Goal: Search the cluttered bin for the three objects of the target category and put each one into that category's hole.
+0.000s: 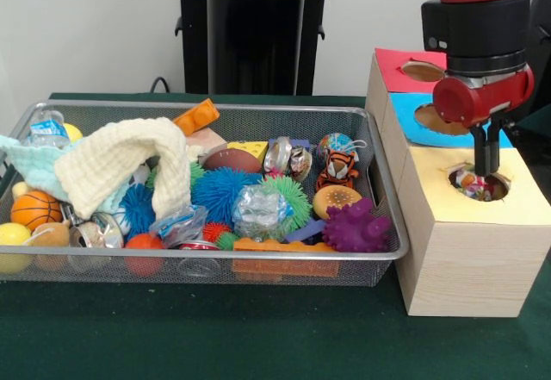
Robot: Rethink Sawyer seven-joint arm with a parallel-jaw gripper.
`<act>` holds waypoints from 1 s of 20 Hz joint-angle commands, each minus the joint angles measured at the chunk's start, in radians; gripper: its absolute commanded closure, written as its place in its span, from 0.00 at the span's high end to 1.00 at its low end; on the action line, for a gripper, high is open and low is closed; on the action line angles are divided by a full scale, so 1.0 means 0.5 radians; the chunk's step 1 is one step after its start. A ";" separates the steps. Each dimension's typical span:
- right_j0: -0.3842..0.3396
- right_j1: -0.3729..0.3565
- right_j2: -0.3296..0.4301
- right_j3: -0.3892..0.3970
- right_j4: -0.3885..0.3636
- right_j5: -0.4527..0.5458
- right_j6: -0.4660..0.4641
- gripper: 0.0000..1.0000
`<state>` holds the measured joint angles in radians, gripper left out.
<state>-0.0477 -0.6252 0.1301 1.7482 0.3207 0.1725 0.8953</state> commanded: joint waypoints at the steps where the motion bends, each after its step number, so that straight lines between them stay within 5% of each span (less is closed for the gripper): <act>1: 0.033 0.099 -0.183 -0.078 -0.140 -0.148 0.404 0.00; 12: 0.141 0.118 -0.376 -0.173 -0.131 -0.196 0.417 0.00; 20: 0.012 0.036 -0.155 -0.088 -0.107 -0.103 0.446 0.00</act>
<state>0.0115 -0.6207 0.0029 1.7138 0.2866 0.1283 0.8953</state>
